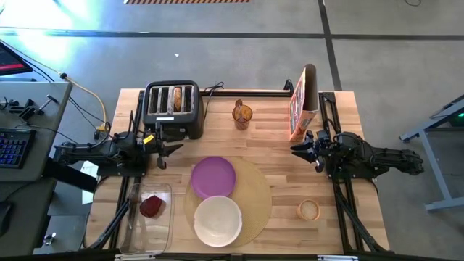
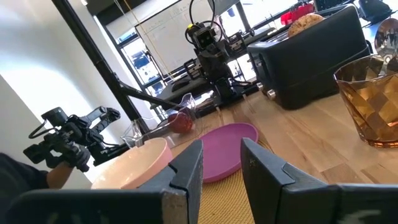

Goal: Arrange a breakfast setting
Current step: Put the bagel from the toaster onto the purple plate

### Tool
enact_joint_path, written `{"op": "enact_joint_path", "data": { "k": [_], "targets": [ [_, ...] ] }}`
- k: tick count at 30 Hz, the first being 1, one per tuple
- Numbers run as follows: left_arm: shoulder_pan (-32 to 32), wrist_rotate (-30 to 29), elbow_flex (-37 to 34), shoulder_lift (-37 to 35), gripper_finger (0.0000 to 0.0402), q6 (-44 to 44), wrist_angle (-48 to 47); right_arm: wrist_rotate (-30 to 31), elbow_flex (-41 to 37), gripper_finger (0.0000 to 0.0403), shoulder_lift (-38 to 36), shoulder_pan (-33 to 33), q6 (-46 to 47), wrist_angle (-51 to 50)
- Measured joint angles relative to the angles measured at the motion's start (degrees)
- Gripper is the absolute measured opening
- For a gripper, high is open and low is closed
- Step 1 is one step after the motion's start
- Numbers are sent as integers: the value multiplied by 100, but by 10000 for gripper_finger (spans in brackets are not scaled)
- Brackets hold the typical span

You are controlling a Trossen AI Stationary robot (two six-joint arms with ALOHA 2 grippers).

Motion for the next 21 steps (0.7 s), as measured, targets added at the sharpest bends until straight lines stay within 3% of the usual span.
{"op": "enact_joint_path", "data": {
  "k": [11, 18, 21],
  "targets": [
    [0, 134, -1, 3, 161, 1, 101, 273, 2, 90, 0, -2, -33, 0],
    [0, 112, -1, 1, 168, -198, 965, 270, 0, 90, -2, -2, 18, 0],
    [0, -151, 21, 3, 168, -275, 1196, 266, 0, 90, -1, 0, 166, 2]
  ]
}}
